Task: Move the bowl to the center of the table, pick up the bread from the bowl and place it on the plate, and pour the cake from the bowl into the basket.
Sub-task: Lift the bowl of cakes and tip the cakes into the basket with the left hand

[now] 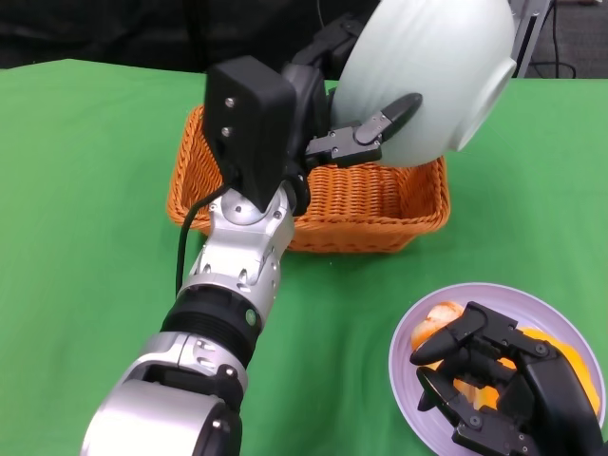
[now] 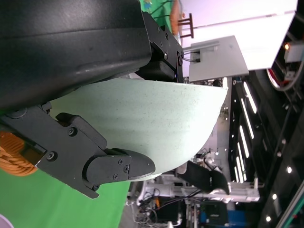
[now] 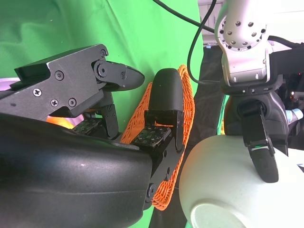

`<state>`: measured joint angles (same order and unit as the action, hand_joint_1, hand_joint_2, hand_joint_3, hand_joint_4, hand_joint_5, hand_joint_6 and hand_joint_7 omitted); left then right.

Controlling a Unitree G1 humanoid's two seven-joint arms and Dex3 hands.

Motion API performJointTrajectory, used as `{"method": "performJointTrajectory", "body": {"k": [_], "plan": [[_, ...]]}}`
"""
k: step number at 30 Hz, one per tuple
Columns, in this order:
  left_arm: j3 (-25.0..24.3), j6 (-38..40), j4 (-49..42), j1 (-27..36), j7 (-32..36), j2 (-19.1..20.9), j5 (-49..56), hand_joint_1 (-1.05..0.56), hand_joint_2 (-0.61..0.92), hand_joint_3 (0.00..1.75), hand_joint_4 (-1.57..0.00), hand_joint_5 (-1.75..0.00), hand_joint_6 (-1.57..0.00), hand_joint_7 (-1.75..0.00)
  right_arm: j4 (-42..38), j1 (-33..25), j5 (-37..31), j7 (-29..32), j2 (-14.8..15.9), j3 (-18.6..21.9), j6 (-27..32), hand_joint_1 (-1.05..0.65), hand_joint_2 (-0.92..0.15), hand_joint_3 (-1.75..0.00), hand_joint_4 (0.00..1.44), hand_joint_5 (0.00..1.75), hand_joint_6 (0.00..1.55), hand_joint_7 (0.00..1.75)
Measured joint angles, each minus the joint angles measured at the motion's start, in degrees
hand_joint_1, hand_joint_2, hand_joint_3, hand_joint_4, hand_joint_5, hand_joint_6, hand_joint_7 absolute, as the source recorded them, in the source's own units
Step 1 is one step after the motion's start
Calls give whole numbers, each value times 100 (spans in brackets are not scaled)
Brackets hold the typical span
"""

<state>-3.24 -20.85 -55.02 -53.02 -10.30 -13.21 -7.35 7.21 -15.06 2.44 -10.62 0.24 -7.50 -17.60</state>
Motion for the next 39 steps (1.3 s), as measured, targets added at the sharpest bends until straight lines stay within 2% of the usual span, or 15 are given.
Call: {"method": "performJointTrajectory", "body": {"k": [3,5,9,19,26,39], "plan": [[-24,75,11,1,-6,-2,-41,-22,68,90,-71,-175,-61,-159,0,0,-6,-1,0,0,0,-8,-74,-64,66,151,61,128],[-131,257,48,1,-18,-20,-228,-21,63,100,-74,-175,-62,-164,0,0,-3,-4,-1,0,0,-8,-73,-64,66,151,61,128],[-323,660,177,4,7,-27,-487,-21,62,105,-76,-175,-64,-167,0,-4,-1,-3,-3,0,0,-8,-73,-64,66,152,62,128],[-370,953,406,9,105,-37,-498,-17,56,117,-79,-175,-63,-173,-1,-12,-7,42,-9,-1,-1,-7,-73,-64,68,151,63,127],[-580,1731,647,27,630,-56,-870,-12,48,131,-82,-175,-72,-167,0,-12,-6,40,-3,0,-1,-8,-73,-64,67,150,62,126],[-575,2417,1387,185,934,-97,-1372,-8,45,134,-81,-175,-72,-165,1,-15,18,6,4,8,-1,-6,-74,-64,67,151,63,124]]}}
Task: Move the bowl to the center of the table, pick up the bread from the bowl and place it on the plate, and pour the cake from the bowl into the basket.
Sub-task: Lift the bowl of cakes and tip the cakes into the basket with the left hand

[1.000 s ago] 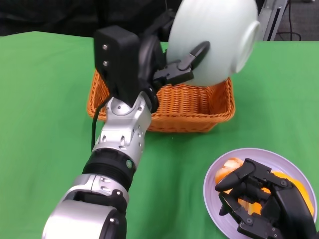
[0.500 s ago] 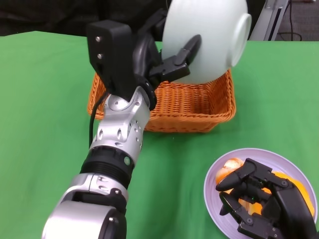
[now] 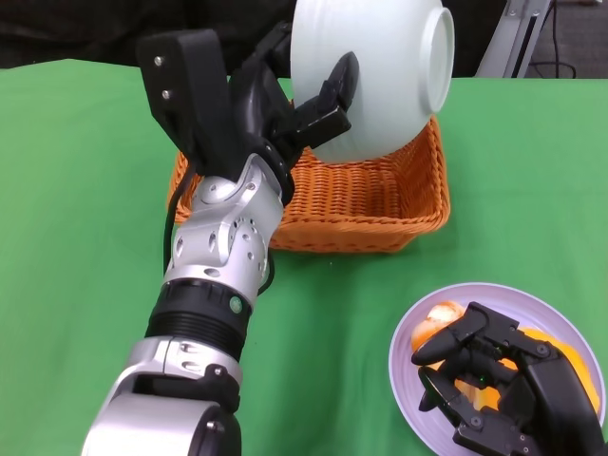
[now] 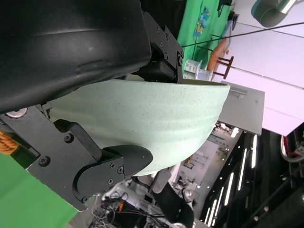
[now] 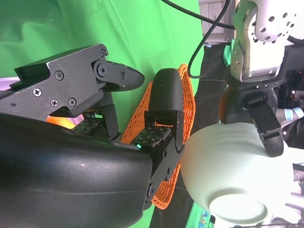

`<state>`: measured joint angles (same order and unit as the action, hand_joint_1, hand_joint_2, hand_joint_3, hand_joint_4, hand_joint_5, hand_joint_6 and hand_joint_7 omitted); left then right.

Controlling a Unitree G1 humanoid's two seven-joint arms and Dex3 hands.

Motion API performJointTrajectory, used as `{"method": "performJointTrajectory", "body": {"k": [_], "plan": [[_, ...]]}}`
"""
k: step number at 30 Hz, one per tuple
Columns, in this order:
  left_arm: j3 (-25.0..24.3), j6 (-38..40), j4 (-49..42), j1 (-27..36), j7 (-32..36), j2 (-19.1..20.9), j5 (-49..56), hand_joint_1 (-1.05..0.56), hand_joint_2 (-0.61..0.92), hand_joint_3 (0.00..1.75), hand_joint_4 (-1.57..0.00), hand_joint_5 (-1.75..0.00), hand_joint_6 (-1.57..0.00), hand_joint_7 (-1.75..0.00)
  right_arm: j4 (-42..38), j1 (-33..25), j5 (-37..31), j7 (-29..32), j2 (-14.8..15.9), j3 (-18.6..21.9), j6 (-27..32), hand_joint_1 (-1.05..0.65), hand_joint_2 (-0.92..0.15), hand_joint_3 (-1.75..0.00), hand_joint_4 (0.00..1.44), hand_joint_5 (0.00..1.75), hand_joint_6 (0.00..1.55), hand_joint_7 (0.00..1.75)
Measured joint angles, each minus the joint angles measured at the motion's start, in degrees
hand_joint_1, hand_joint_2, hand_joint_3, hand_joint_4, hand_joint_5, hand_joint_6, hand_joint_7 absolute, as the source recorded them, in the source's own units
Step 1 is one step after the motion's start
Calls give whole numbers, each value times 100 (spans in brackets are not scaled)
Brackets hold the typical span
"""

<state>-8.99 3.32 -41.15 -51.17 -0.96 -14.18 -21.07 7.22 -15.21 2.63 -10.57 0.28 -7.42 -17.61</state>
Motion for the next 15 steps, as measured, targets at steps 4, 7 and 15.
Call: {"method": "performJointTrajectory", "body": {"k": [4,7,15], "plan": [[41,204,326,50,84,-2,-113,-8,45,134,-82,-175,-73,-165,6,-2,3,-3,1,1,9,-6,-74,-64,67,151,63,125],[105,271,480,135,140,-2,-160,-7,44,136,-81,-175,-73,-165,14,-4,2,-5,1,2,11,-6,-74,-63,68,151,63,125],[285,452,931,462,234,-4,-269,-9,45,136,-80,-175,-67,-168,14,-5,-21,17,1,2,10,-7,-74,-63,70,150,63,125]]}}
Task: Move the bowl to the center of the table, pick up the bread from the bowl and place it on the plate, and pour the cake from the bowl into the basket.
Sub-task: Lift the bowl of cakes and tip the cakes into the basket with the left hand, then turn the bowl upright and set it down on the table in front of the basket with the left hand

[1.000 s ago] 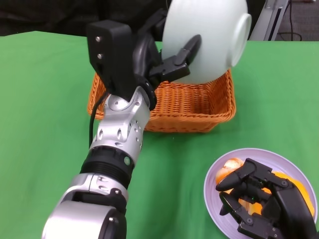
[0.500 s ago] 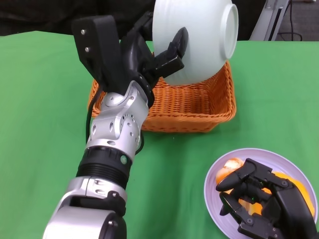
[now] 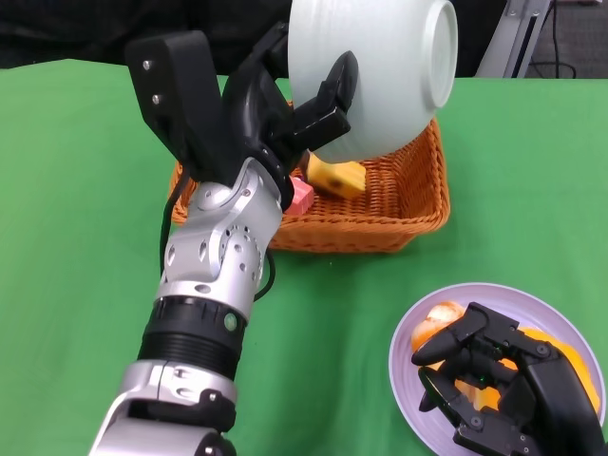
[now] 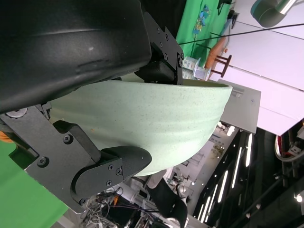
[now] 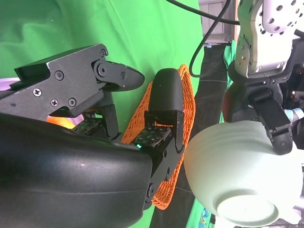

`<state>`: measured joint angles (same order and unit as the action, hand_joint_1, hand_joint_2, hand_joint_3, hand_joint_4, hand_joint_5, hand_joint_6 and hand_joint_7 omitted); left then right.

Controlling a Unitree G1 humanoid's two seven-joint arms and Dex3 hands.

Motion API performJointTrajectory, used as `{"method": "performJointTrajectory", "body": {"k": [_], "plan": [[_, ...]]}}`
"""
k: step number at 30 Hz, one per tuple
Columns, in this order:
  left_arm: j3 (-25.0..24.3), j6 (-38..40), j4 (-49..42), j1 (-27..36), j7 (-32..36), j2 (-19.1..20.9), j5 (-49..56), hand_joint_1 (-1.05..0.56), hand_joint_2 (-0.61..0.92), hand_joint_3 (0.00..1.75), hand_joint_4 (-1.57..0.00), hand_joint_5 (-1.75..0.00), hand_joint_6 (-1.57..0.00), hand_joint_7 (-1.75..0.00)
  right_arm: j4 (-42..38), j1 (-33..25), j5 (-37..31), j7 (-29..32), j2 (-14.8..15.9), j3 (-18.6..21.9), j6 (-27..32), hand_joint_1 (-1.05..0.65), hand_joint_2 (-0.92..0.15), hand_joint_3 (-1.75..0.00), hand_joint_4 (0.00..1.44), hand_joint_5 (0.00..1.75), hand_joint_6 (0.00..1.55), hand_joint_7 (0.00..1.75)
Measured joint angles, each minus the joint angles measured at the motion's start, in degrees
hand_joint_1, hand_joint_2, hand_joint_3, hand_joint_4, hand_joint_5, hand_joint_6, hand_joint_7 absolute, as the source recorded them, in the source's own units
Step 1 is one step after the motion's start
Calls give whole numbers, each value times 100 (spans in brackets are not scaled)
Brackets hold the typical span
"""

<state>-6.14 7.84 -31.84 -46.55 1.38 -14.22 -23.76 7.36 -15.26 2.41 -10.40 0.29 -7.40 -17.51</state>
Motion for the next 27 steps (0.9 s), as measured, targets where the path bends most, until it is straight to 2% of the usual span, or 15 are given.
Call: {"method": "performJointTrajectory", "body": {"k": [7,12,20,23,27], "plan": [[141,100,167,199,42,0,-118,-10,46,134,-81,-175,-67,-169,20,-3,3,7,0,-1,14,-7,-75,-62,69,151,63,125],[222,404,635,418,317,-8,-245,-7,47,135,-80,-175,-71,-163,24,-3,25,-9,2,7,12,-5,-75,-63,67,151,62,127],[185,719,825,514,597,-15,-615,-7,49,134,-80,-175,-71,-162,25,-4,37,-13,3,9,12,-6,-74,-63,67,152,62,127],[134,793,827,514,670,-15,-800,-7,53,130,-79,-175,-69,-165,25,-4,36,-13,3,9,12,-6,-74,-63,67,152,62,127],[-5,966,827,514,786,-16,-1093,-10,63,117,-79,-175,-67,-168,23,-2,36,-13,3,9,11,-6,-73,-64,68,152,62,127]]}}
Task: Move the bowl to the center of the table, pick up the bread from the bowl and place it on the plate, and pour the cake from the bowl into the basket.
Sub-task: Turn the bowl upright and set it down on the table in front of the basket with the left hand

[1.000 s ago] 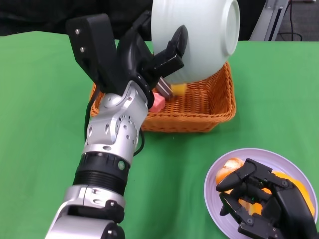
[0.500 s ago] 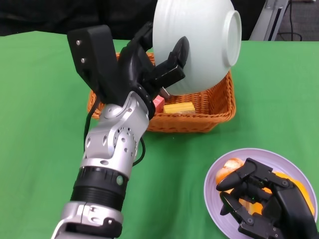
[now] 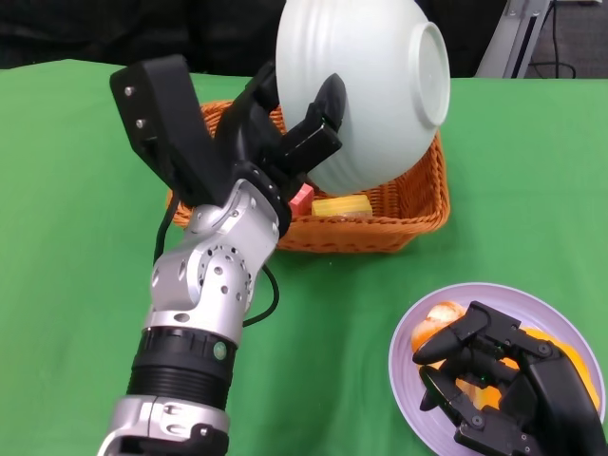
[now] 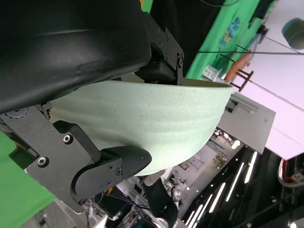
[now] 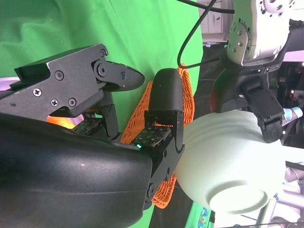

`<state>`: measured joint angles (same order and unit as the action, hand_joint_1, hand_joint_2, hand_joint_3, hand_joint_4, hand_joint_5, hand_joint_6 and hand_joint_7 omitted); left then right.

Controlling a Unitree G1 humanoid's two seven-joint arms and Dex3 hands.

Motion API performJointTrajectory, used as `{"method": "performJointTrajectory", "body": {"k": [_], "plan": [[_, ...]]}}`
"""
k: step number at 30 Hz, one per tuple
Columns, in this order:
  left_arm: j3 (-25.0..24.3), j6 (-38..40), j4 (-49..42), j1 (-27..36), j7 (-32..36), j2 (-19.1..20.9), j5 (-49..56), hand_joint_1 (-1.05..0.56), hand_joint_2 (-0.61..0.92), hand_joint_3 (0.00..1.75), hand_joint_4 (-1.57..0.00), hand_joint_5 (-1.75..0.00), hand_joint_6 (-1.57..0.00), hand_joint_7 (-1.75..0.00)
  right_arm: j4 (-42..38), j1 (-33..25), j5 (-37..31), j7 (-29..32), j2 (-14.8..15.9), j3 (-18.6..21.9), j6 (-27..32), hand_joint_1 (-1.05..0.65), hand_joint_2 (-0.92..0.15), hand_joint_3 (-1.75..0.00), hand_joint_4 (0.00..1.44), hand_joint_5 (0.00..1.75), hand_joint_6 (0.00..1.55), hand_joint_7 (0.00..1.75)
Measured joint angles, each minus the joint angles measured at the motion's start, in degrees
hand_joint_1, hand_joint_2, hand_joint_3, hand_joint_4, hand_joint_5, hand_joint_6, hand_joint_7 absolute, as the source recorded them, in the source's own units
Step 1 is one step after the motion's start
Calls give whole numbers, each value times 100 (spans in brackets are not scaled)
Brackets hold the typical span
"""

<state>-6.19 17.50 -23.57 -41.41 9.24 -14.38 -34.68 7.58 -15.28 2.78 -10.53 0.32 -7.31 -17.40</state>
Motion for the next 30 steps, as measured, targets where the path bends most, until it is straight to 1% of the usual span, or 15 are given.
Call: {"method": "performJointTrajectory", "body": {"k": [3,7,11,16,21,24,26,30], "plan": [[-73,83,0,0,5,0,-168,-10,66,114,-79,-175,-67,-169,0,1,0,-1,0,0,0,-7,-73,-65,67,152,62,127],[-285,334,-2,-4,4,0,-615,-11,69,107,-80,-175,-69,-163,0,0,0,-1,0,0,0,-6,-73,-65,67,152,62,126],[-451,488,-11,-13,6,0,-898,-12,68,106,-82,-175,-73,-158,0,-1,-13,-1,2,0,0,-7,-72,-65,67,152,62,126],[-512,611,-39,-28,7,1,-1009,-11,68,105,-83,-172,-75,-154,-1,-1,-16,-7,2,-1,-1,-6,-73,-66,66,152,62,127],[-463,610,-39,-33,-40,3,-1002,-11,69,104,-81,-173,-73,-156,-9,0,-16,-26,2,0,-3,-6,-72,-66,66,153,62,127],[-303,446,-40,-33,-264,10,-766,-12,77,90,-77,-174,-68,-159,-32,5,-16,-27,2,0,-10,-5,-72,-67,66,153,62,128],[-176,277,-39,-33,-448,12,-587,-13,79,86,-77,-175,-67,-160,-44,12,-17,-28,2,0,-16,-5,-72,-68,66,153,61,128],[77,-105,-40,-33,-794,29,-68,-15,76,88,-74,-175,-71,-155,-59,20,-26,-26,2,0,-24,-5,-71,-69,66,152,62,127]]}}
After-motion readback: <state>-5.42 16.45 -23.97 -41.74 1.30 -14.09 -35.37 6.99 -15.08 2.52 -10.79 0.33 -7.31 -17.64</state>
